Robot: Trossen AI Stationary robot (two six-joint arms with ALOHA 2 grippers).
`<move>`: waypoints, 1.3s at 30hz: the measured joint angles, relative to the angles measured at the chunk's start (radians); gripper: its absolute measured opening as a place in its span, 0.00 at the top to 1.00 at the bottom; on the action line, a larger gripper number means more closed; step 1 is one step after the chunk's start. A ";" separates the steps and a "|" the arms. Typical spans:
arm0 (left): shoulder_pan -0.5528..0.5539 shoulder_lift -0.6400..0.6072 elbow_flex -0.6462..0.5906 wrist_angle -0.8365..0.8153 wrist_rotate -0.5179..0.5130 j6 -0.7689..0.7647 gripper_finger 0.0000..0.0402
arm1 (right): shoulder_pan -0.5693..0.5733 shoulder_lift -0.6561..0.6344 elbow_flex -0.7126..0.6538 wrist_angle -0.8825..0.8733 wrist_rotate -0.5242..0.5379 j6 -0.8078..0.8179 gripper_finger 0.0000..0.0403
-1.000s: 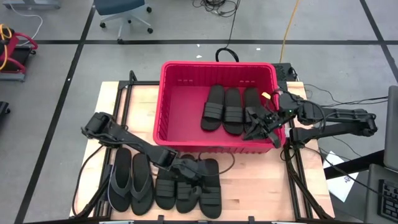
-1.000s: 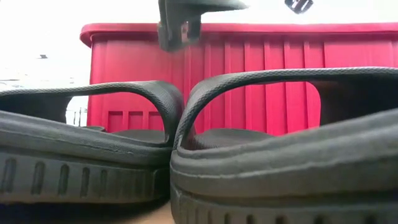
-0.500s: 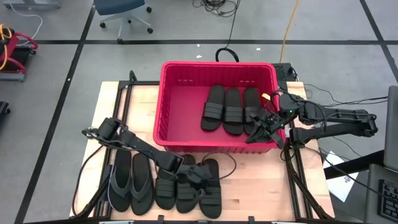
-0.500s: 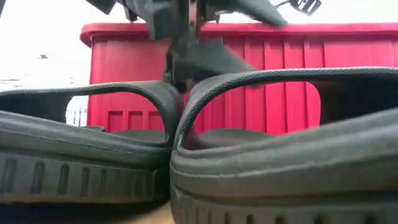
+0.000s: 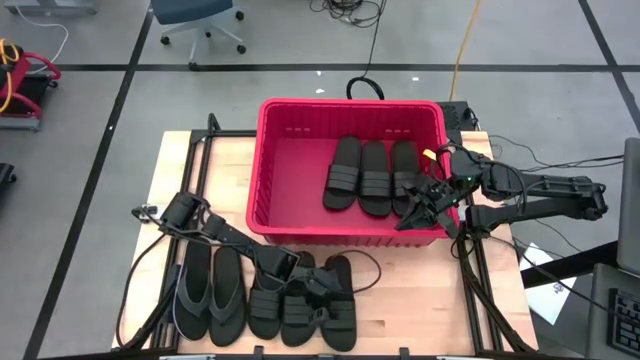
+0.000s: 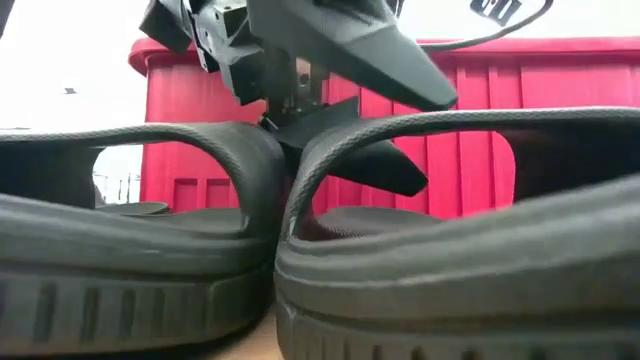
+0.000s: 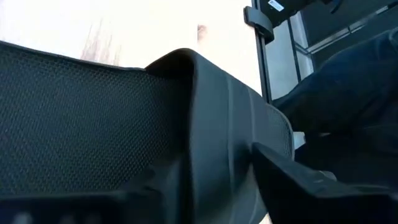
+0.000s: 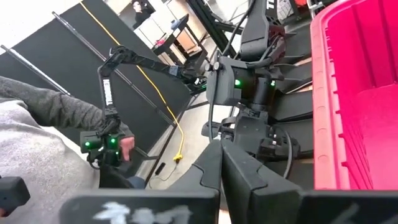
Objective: Pick and place slides into bin
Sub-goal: Put the right black slide into the red bin
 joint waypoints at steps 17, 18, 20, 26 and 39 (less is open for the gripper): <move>0.017 -0.177 0.051 0.039 0.120 0.163 0.98 | 0.000 -0.004 0.000 0.001 0.020 -0.066 1.00; 0.014 -0.196 0.052 0.035 0.109 0.163 0.98 | 0.000 -0.005 0.000 -0.004 0.020 -0.076 1.00; 0.004 -0.250 0.053 0.012 0.082 0.162 0.98 | 0.000 -0.005 0.000 -0.006 0.019 -0.101 1.00; -0.028 -0.408 0.068 0.006 0.033 0.113 0.99 | 0.000 -0.006 0.000 -0.030 0.018 -0.181 1.00; 0.015 -0.548 0.587 -0.955 -0.205 0.459 0.99 | 0.000 -0.006 0.000 -0.031 0.073 -0.245 1.00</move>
